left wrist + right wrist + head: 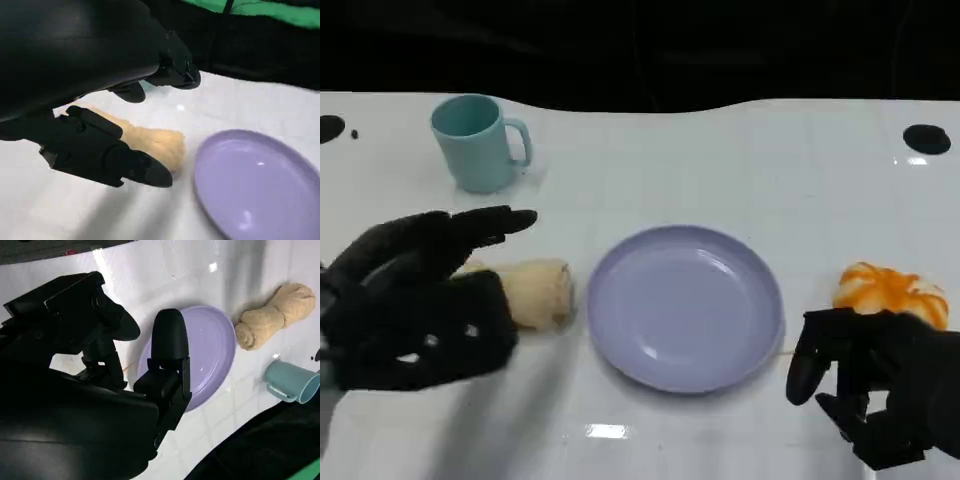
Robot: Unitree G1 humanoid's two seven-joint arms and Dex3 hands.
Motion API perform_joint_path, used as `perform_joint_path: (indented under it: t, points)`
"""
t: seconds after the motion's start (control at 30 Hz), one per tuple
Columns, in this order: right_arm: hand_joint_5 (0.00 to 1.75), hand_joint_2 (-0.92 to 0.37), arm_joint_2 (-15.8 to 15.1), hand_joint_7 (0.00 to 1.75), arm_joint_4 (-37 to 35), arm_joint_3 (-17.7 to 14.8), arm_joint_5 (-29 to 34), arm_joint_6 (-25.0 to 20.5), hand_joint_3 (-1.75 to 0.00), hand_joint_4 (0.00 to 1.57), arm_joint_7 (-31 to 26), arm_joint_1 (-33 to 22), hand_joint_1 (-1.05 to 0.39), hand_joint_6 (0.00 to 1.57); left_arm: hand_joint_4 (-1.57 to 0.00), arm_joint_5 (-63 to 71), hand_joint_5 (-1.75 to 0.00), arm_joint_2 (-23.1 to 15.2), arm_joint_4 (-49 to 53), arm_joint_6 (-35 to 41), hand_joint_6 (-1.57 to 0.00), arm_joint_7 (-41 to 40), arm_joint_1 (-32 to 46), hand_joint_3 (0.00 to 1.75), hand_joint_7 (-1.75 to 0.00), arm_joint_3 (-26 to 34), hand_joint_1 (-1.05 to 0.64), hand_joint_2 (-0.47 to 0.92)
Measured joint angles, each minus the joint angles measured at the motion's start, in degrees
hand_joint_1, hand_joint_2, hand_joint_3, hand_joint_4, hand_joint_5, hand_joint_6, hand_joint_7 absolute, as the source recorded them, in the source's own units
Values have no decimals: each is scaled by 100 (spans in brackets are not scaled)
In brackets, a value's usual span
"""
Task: Grasp the towel on the left side of the plate with the left hand and place it into the plate.
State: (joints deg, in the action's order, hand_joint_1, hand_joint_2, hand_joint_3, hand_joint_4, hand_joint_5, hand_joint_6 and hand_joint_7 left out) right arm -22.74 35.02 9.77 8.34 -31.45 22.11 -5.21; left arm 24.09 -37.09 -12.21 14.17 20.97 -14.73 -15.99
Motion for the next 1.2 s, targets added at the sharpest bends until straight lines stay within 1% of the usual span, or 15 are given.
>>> perform_joint_path:
  t: [0.07, 0.2, 0.27, 0.4, 0.57, 0.67, 0.77, 0.87, 0.97, 1.03, 1.07, 1.1, 1.13, 1.17, 1.2]
  points:
    - [175, -56, 5, 143, 7, 2, 0, -13, -109, 73, -5, 1, 0, 71, -20, 468, -40, -35, 170, -44, -31, 81, -218, 5, -1, -241, -56, 92]
    - [175, -55, 16, 143, 32, 11, 2, -61, -109, 73, -23, 5, 0, 70, -28, 1190, -29, 0, 737, -147, -33, 137, -588, 4, -1, -616, -56, 92]
    - [175, -55, 20, 143, 46, 22, 5, -83, -109, 73, -36, 9, -1, 70, -36, 1313, -18, 109, 1135, -247, -35, 168, -784, 1, -1, -727, -55, 92]
    - [175, -55, 22, 144, 80, 35, 23, -159, -109, 73, -51, 13, -2, 70, -45, 1472, -10, 333, 1922, -452, -40, 159, -1043, 0, -1, -901, -54, 91]
    - [174, -54, 23, 143, 125, 41, 34, -165, -110, 73, -55, 13, -2, 70, -52, 1700, -10, 721, 3026, -697, -45, -109, -1395, 0, -2, -1104, -52, 91]
    - [175, -53, 25, 143, 146, 39, 34, -164, -112, 73, -59, 3, -1, 71, -54, 1778, -9, 937, 3743, -967, -50, -393, -1603, 2, -4, -1171, -53, 92]
    - [175, -52, 24, 143, 176, 40, 35, -163, -113, 74, -63, -15, -2, 71, -60, 1821, -8, 1130, 4461, -1196, -59, -665, -1882, 6, -5, -1244, -50, 92]
    - [175, -53, 24, 144, 226, 40, 36, -197, -112, 72, -64, -34, -1, 71, -78, 1815, -16, 1277, 4955, -1347, -73, -913, -2071, 9, -8, -1253, -45, 92]
    - [175, -53, 23, 144, 245, 34, 35, -212, -112, 72, -63, -54, -1, 70, -83, 1793, -16, 1405, 5330, -1482, -84, -1249, -2143, 14, -11, -1236, -38, 92]
    - [175, -53, 23, 144, 246, 33, 36, -212, -112, 73, -63, -57, -1, 70, -90, 1781, -19, 1477, 5588, -1571, -92, -1411, -2224, 19, -11, -1233, -31, 92]
    - [175, -53, 22, 144, 246, 34, 36, -212, -112, 73, -63, -58, -1, 70, -97, 1781, -25, 1512, 5721, -1604, -95, -1480, -2275, 20, -11, -1236, -28, 92]
    - [175, -53, 22, 144, 246, 34, 36, -211, -112, 73, -63, -60, -2, 70, -100, 1776, -84, 1541, 5861, -1661, -107, -1547, -2320, 23, -10, -1239, -22, 92]
    - [175, -53, 22, 144, 246, 34, 36, -212, -112, 73, -63, -64, -2, 70, -99, 1756, -110, 1555, 5969, -1736, -112, -1661, -2341, 24, -10, -1234, -20, 92]
    - [175, -53, 22, 144, 247, 33, 36, -215, -112, 73, -63, -69, -1, 70, -100, 1721, -124, 1567, 6054, -1831, -117, -1820, -2346, 24, -11, -1212, -19, 91]
    - [175, -53, 22, 144, 249, 32, 36, -224, -112, 73, -63, -74, -1, 70, -97, 1665, -142, 1580, 6122, -1929, -121, -1990, -2341, 24, -18, -1173, -18, 89]
